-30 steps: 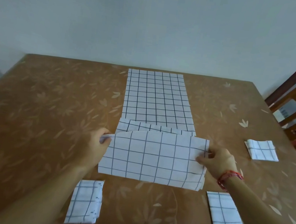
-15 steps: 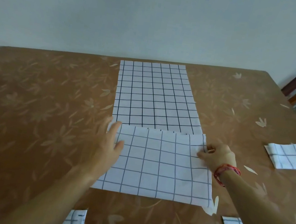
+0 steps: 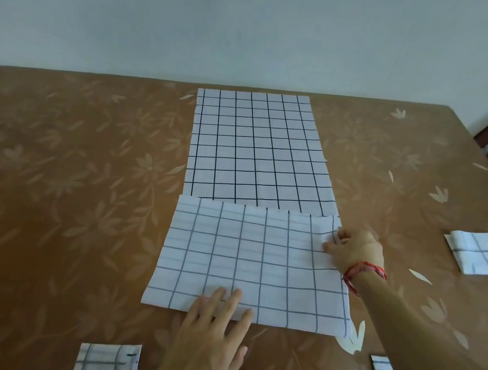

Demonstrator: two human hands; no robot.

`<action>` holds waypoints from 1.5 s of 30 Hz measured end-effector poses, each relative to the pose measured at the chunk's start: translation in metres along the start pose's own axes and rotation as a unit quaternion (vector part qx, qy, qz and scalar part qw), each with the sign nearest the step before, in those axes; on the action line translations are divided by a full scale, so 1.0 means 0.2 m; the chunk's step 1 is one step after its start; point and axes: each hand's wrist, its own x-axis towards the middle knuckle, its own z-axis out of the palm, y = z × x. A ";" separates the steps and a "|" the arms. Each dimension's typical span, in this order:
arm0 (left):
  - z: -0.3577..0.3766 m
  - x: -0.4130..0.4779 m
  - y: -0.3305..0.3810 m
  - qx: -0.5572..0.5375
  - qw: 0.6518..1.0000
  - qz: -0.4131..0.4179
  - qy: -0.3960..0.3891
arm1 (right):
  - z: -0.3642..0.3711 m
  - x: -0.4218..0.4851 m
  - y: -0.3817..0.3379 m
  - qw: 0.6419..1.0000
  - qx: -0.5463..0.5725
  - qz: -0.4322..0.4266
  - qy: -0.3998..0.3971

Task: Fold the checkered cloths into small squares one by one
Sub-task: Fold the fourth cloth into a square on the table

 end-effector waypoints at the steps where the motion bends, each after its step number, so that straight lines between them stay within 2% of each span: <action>1: 0.00 0.00 0.00 -0.002 1.000 -0.002 -0.004 | 0.00 0.00 -0.01 1.000 0.001 0.001 -0.001; 11: 0.05 -0.02 -0.01 -0.002 1.000 -0.022 -0.020 | -0.03 -0.01 -0.01 0.999 -0.035 -0.024 0.019; 17: 0.05 -0.02 0.00 -0.005 0.998 -0.042 -0.034 | -0.06 -0.06 -0.01 0.991 -0.110 -0.070 0.028; 19: 0.04 -0.03 0.01 -0.008 0.998 -0.051 -0.042 | -0.04 -0.14 0.00 0.977 -0.170 -0.123 0.023; 21: 0.03 -0.03 0.02 -0.004 0.998 -0.050 -0.047 | 0.01 -0.28 0.02 0.955 -0.199 -0.218 0.016; 24: 0.03 -0.03 0.02 0.011 0.997 -0.044 -0.055 | 0.13 -0.57 0.11 0.902 -0.234 -0.363 -0.022; 27: 0.04 -0.02 0.01 0.008 0.997 -0.040 -0.067 | 0.26 -0.79 0.22 0.850 -0.284 -0.441 -0.036; 37: 0.02 -0.07 0.02 -0.007 0.998 -0.047 -0.048 | 0.34 -0.89 0.27 0.830 -0.338 -0.432 -0.105; 45: 0.02 -0.13 0.01 -0.007 0.998 -0.036 -0.054 | 0.37 -0.95 0.20 0.826 -0.332 -0.446 -0.091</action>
